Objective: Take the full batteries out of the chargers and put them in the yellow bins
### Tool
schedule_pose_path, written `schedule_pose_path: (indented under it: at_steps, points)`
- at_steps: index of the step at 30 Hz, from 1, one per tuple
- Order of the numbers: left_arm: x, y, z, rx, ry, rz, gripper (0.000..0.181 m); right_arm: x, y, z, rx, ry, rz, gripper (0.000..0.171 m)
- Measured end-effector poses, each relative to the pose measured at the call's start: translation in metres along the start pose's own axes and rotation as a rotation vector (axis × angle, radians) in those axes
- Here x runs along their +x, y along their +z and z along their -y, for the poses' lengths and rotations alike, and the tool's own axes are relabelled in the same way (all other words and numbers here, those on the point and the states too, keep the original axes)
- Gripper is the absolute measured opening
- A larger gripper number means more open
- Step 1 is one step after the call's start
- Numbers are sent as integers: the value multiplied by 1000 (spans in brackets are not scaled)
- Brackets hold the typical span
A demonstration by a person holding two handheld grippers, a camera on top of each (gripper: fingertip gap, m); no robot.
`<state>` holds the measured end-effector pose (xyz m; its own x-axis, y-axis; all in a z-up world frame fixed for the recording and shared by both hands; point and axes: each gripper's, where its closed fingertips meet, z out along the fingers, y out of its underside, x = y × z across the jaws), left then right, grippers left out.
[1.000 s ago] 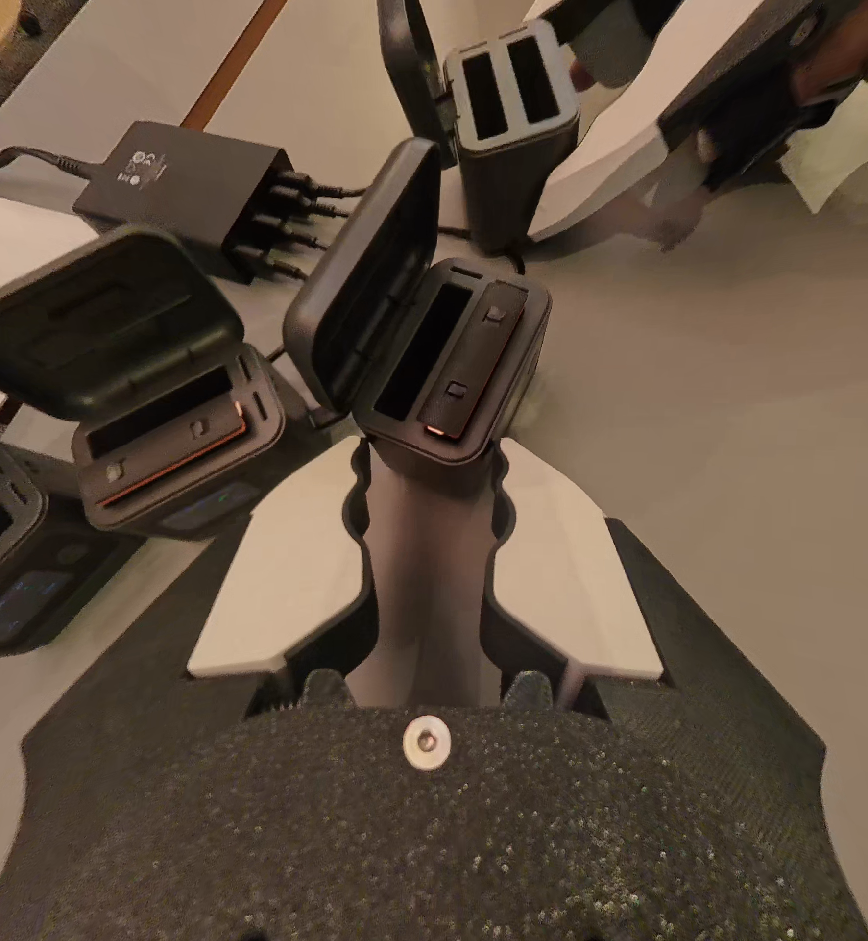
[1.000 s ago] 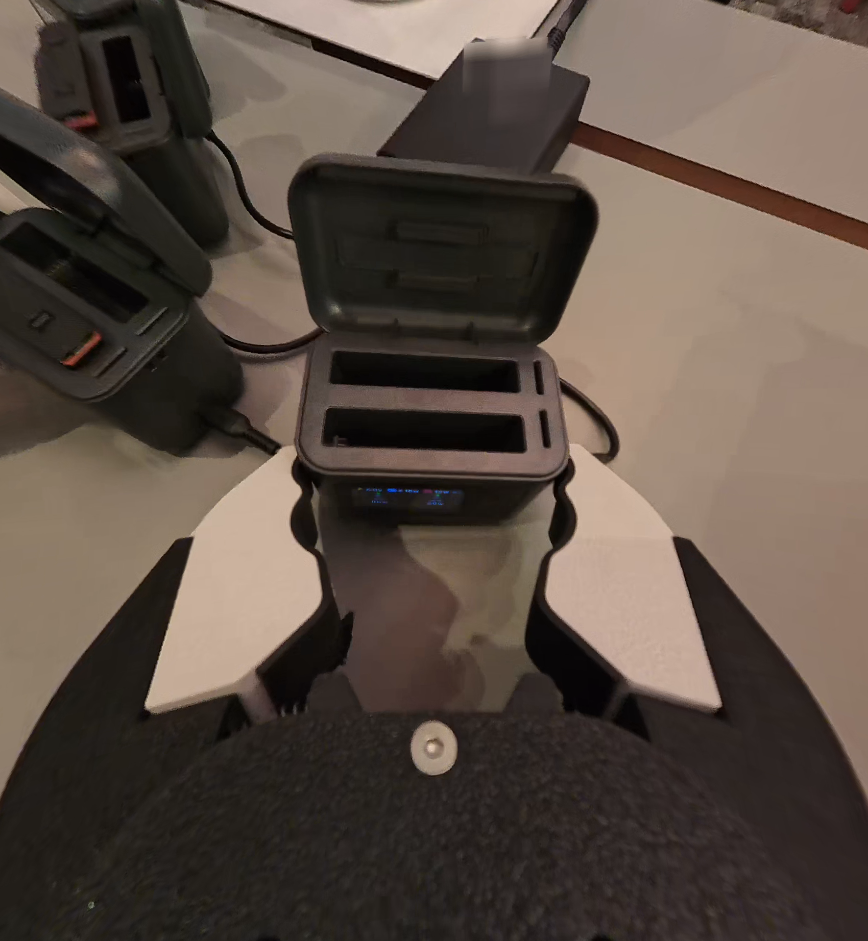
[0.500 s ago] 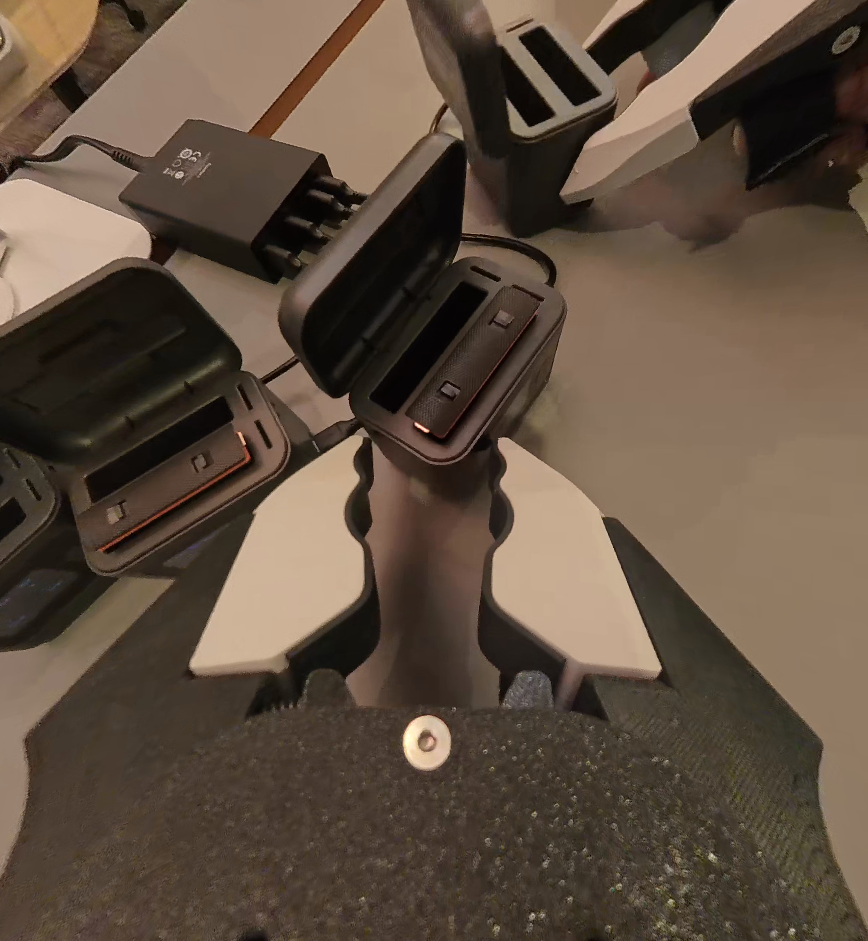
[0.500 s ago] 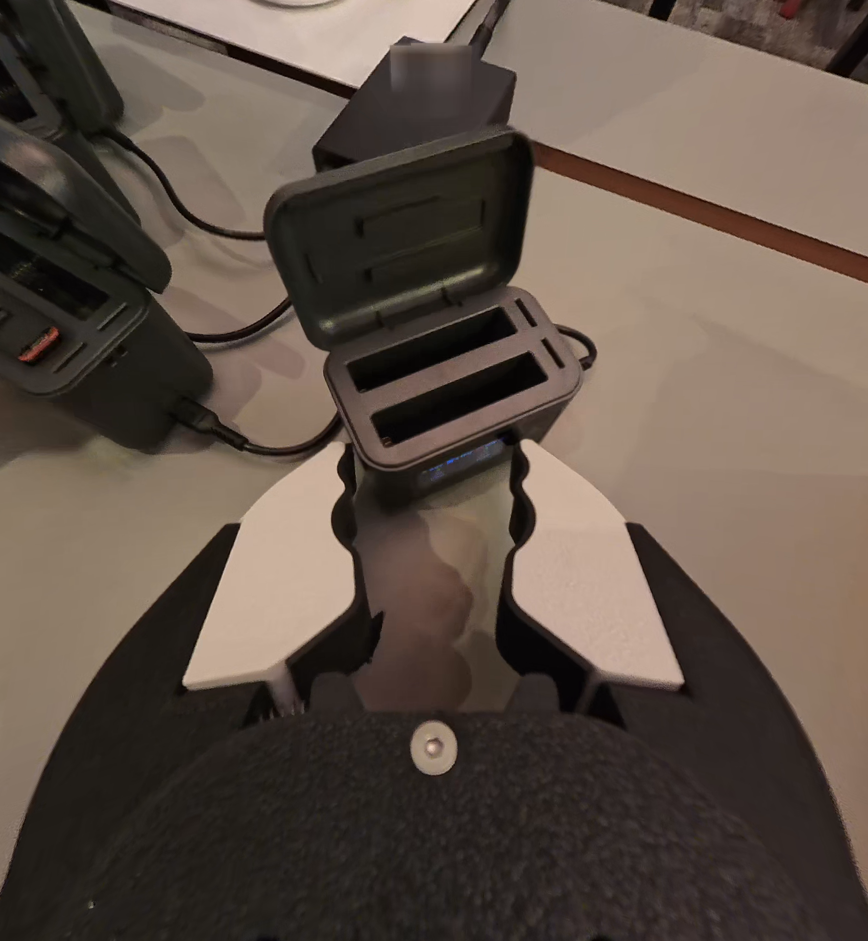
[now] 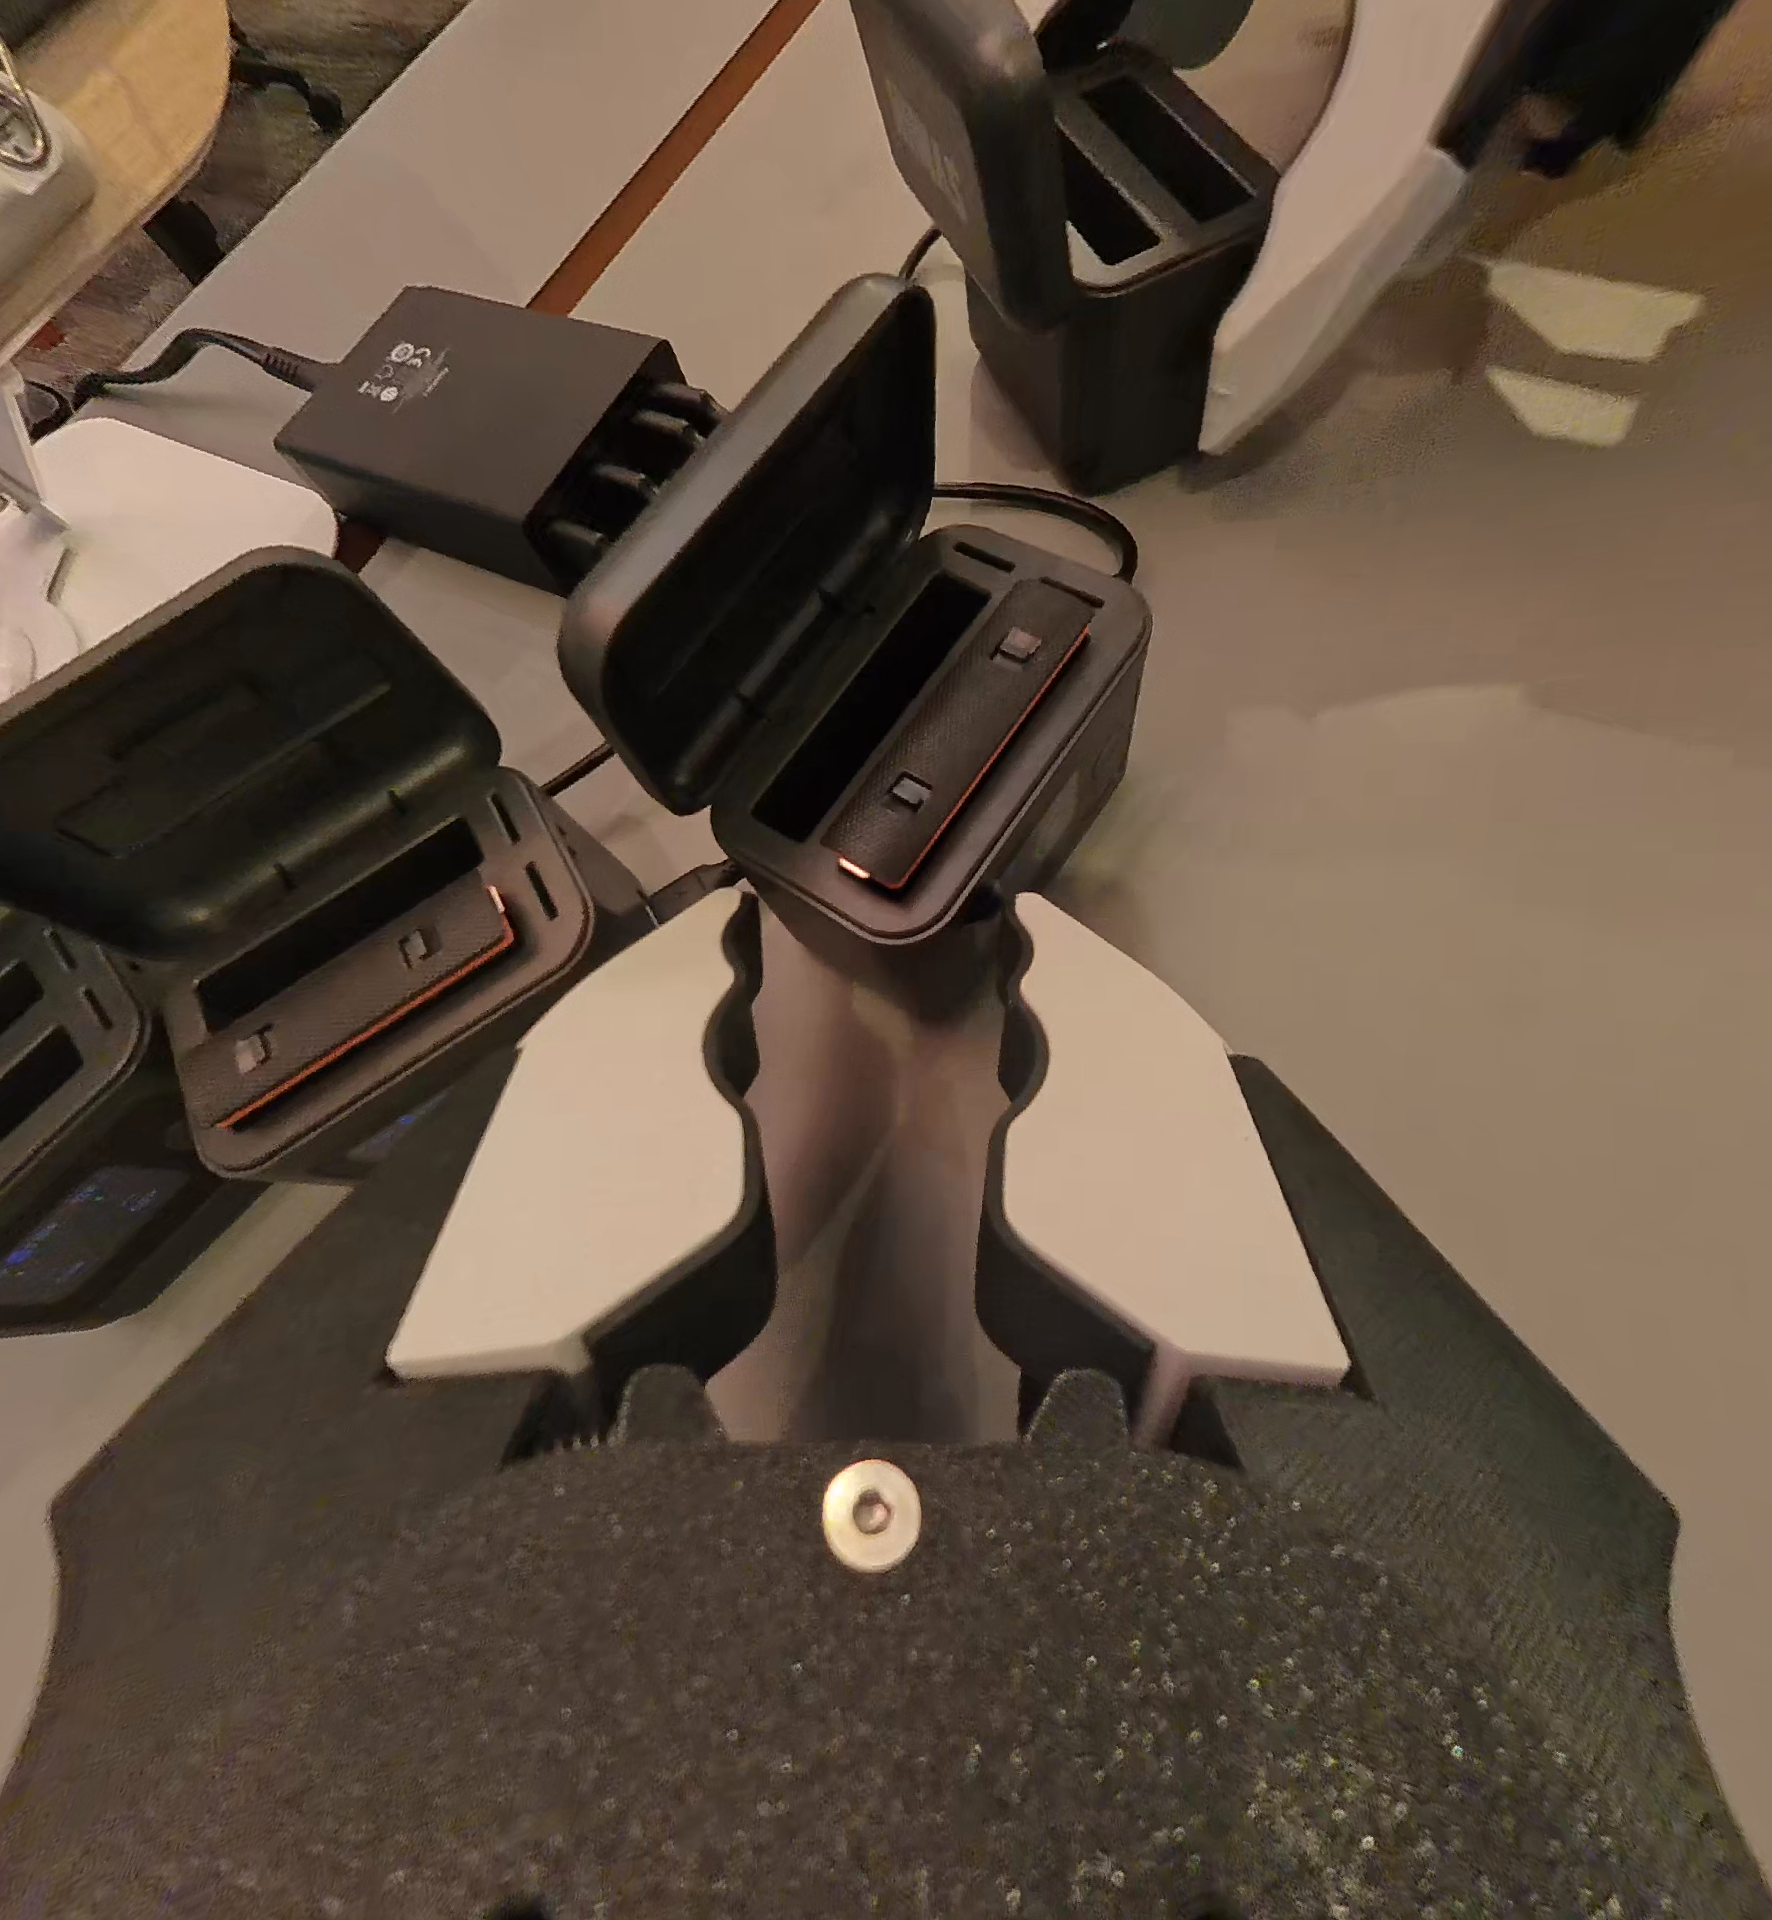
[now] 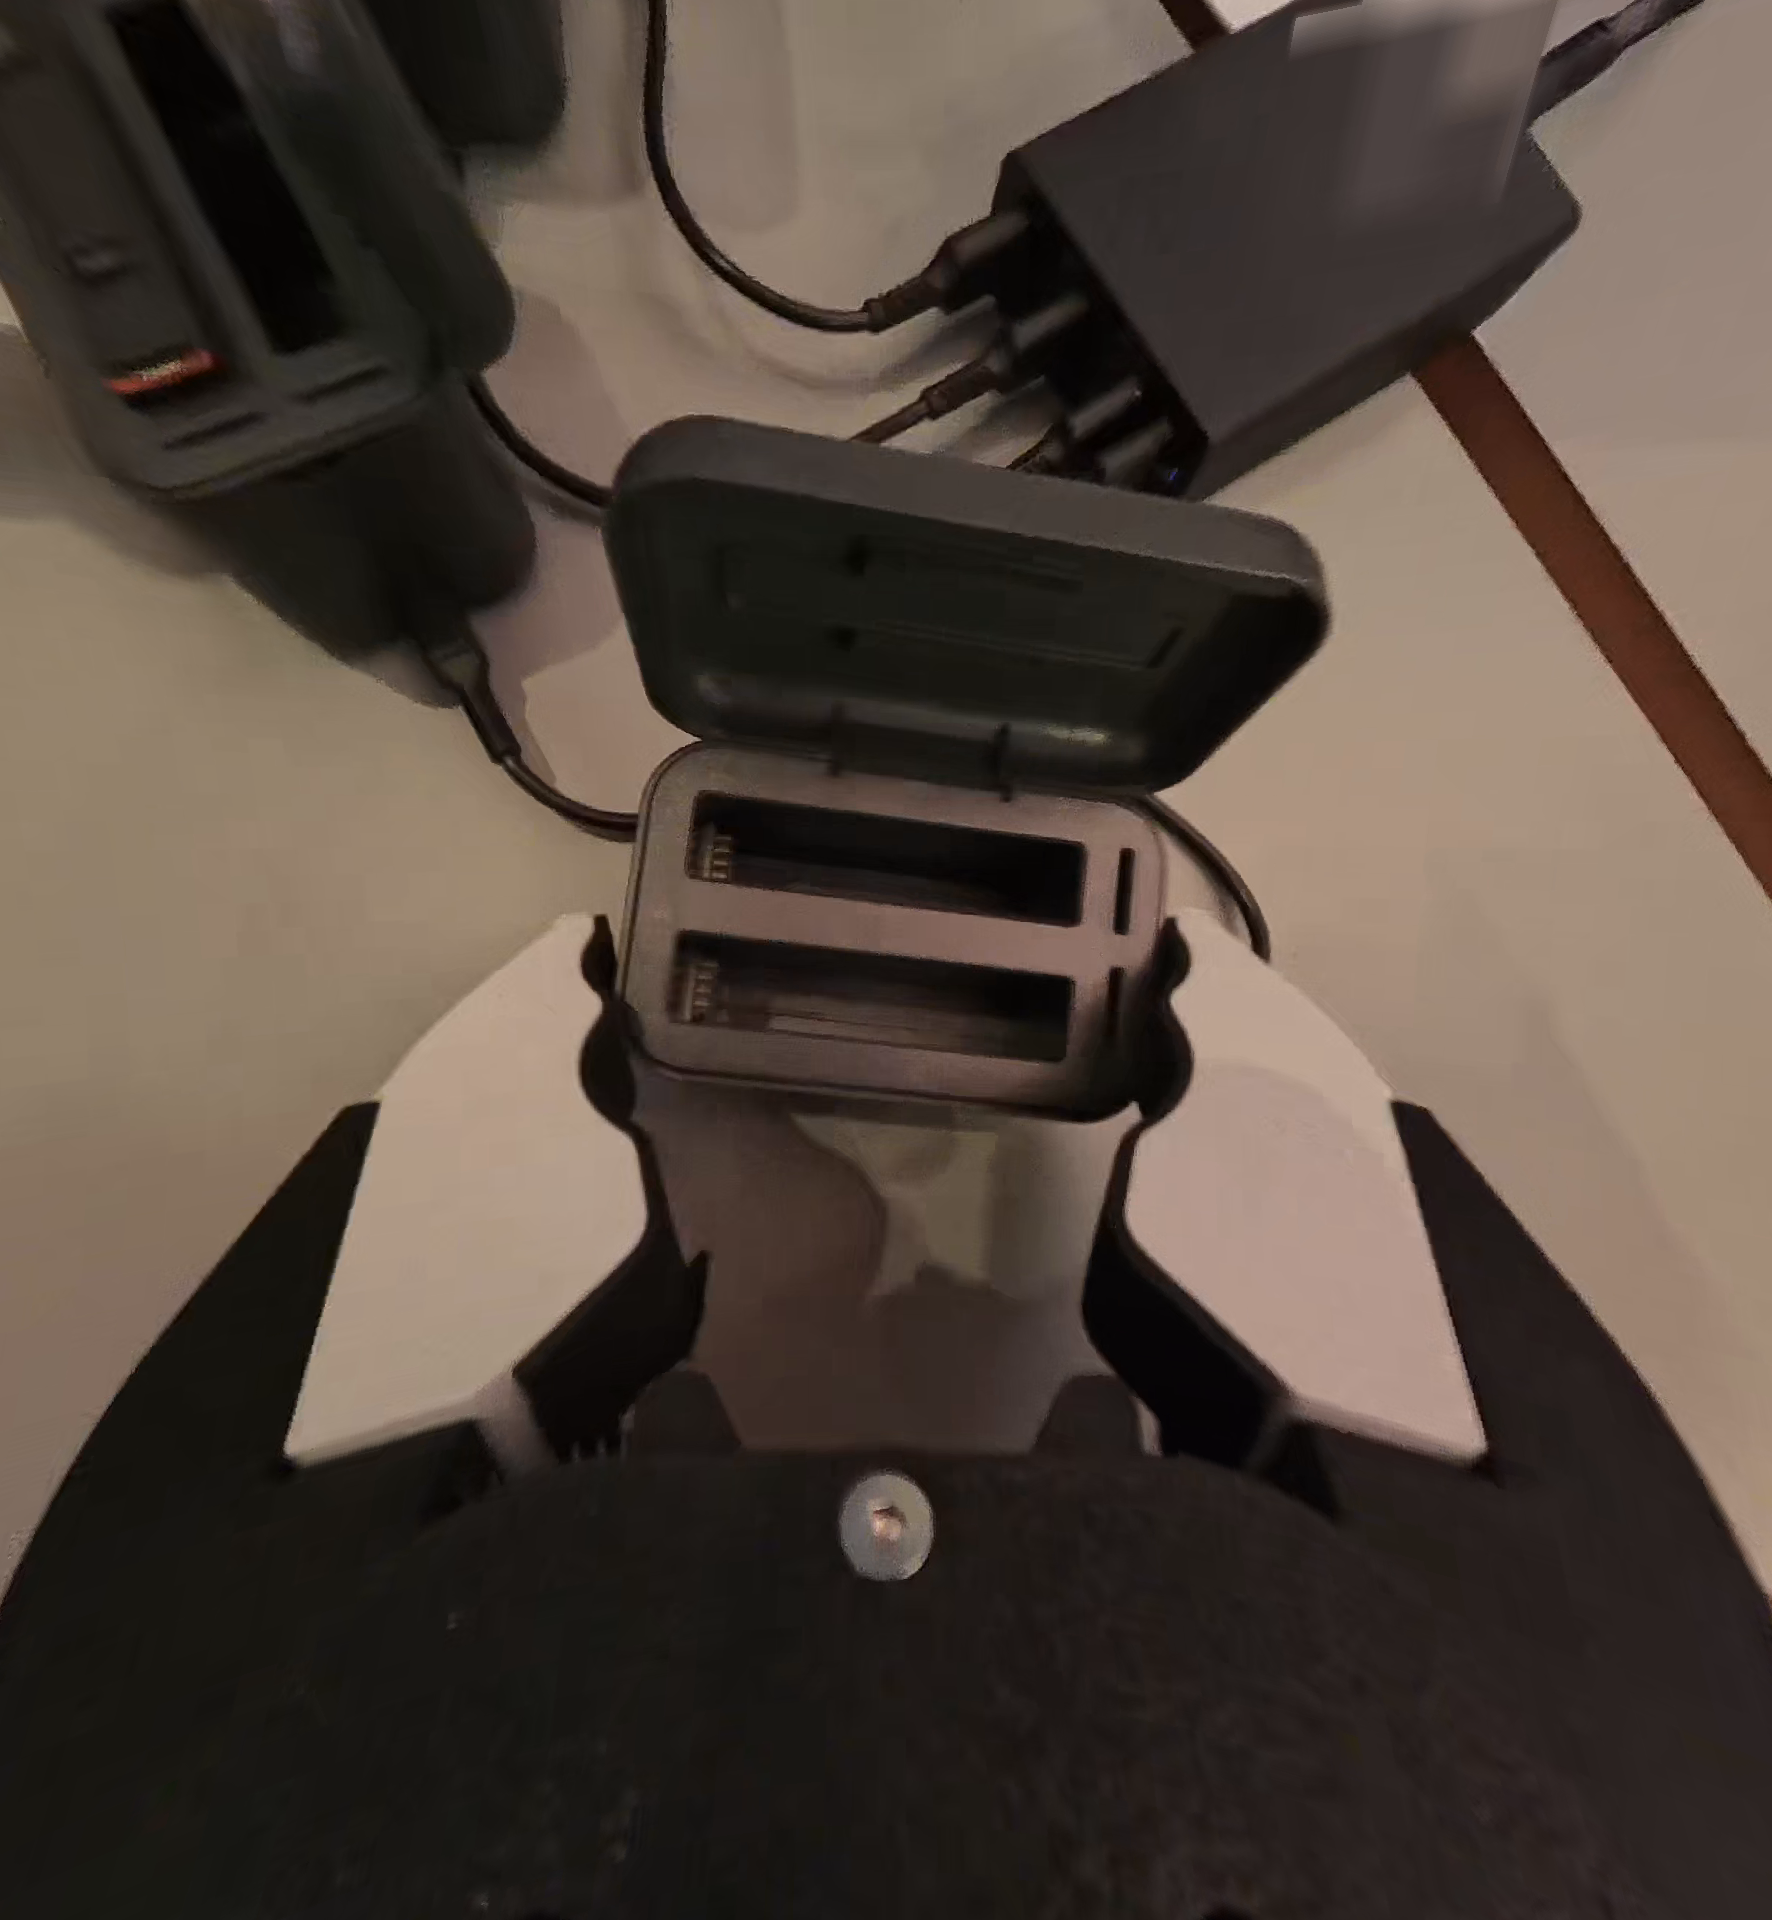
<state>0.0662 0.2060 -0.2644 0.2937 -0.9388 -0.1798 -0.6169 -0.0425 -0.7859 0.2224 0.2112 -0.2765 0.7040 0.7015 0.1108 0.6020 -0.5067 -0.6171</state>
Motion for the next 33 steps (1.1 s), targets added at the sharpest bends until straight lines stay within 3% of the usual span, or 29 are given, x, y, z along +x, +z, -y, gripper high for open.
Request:
schedule_pose_path:
  at_steps: [9,14,21,27,33]
  points:
    - [-4,2,0,-3,-26,50,42,20,4,13,76,456,-214,95]
    - [-6,3,-5,-16,-35,75,43,20,11,20,51,459,-389,95]
    - [-7,4,-8,-26,-26,87,43,13,6,20,109,502,-318,99]
    - [-6,-1,-9,-18,-22,87,43,18,-55,55,388,566,-210,98]
    - [-4,-17,-5,22,-46,101,43,19,-120,70,638,562,-276,93]
